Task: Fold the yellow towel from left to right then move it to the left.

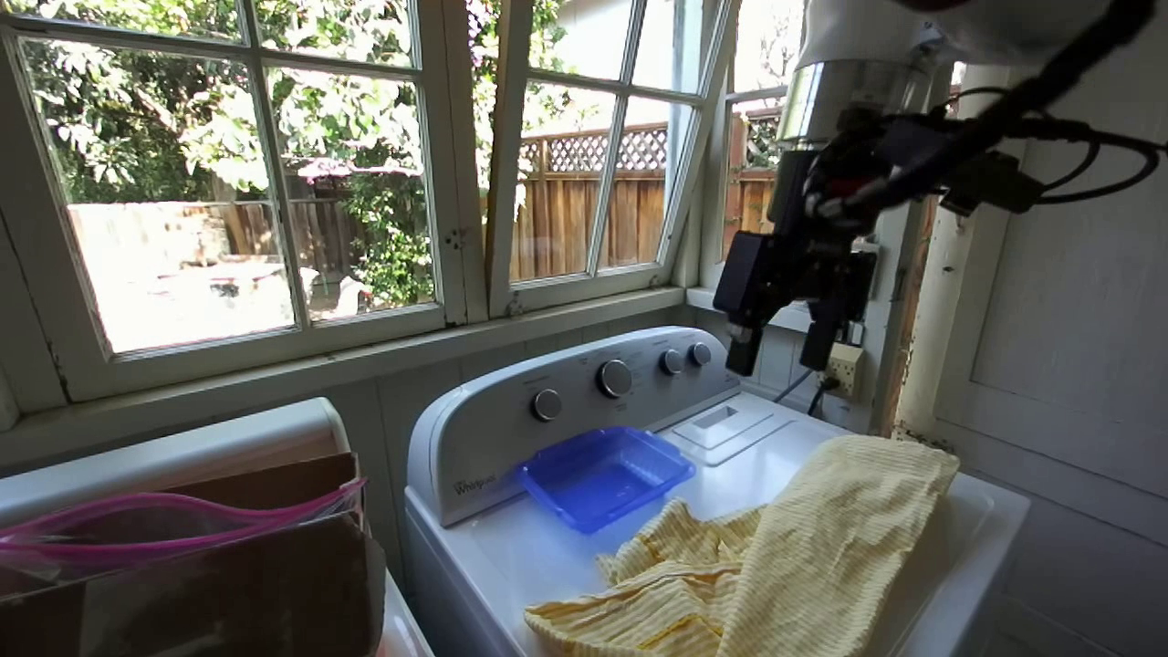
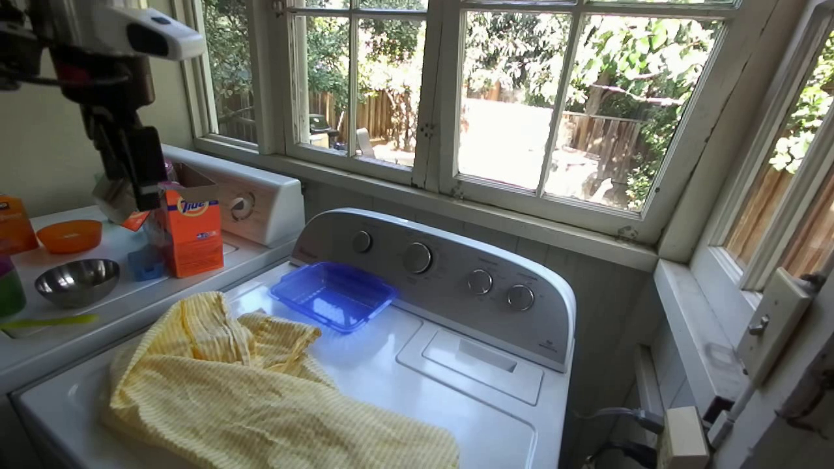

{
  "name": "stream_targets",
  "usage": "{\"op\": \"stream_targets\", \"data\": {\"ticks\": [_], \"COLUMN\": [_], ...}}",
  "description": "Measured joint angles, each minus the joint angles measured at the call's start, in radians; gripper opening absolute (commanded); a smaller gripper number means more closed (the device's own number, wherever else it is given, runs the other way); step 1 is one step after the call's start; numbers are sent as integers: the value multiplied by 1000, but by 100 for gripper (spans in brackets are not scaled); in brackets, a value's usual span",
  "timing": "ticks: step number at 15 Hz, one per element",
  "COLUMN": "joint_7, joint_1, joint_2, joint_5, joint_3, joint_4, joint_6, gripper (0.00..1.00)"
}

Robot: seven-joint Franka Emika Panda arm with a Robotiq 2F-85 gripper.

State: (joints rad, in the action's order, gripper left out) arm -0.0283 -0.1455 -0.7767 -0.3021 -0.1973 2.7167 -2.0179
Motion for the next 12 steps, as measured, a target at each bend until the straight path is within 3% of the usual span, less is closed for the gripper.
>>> {"op": "stream_targets", "data": {"ticks": [2, 4, 12], "joint_7": [-40, -104, -120], "joint_1": [-5, -10, -32], "joint_2": [17, 62, 89], "joint_5": [16, 64, 91], "joint_3": [-89, -160, -127], "joint_4": [72, 67, 50], "joint_6": [-147, -233, -240], "gripper": [100, 100, 100]}}
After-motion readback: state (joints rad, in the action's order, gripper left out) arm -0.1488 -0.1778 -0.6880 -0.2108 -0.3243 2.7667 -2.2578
